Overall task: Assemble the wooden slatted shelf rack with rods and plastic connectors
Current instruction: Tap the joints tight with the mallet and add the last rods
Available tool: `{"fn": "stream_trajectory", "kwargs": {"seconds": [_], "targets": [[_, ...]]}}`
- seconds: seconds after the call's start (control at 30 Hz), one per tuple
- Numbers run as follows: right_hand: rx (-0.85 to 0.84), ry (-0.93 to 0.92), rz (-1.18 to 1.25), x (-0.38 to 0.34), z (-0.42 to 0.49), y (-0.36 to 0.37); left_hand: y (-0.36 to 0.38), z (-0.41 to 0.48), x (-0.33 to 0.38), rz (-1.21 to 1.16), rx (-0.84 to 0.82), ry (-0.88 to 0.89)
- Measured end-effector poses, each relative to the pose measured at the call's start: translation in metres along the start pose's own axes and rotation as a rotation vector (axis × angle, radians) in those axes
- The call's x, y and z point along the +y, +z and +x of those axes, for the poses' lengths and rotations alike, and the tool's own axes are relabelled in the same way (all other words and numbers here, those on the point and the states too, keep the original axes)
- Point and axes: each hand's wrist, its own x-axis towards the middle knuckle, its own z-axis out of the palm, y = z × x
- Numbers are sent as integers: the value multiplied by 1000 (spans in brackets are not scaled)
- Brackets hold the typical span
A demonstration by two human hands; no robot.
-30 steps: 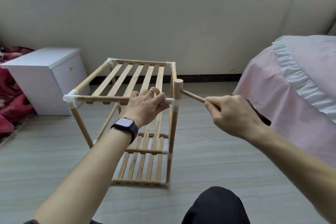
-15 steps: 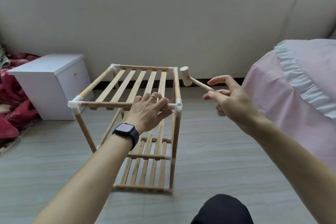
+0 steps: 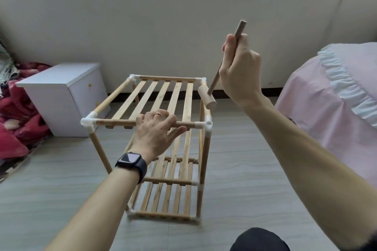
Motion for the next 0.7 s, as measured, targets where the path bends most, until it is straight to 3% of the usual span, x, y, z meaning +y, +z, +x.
{"fn": "stream_trajectory", "kwargs": {"seconds": [0.13, 0.27, 0.4, 0.47, 0.53, 0.6, 0.7], "targets": [[-303, 34, -113, 8, -12, 6, 0, 1, -1, 12, 3, 12], [27, -32, -23, 5, -3, 1, 2, 0, 0, 12, 4, -7], [-212, 27, -87, 3, -29, 8, -6, -1, -3, -59, -59, 26], [-196, 35, -48, 4, -28, 4, -12, -4, -19, -166, -76, 21], [-99, -20, 28, 4, -35, 0, -18, -9, -48, -160, 50, -141], [-55, -95, 127, 3, -57, 0, -25, -18, -89, -73, 160, -432], [-138, -111, 285, -1, -98, 19, -34, -38, -139, -93, -24, -652]]}}
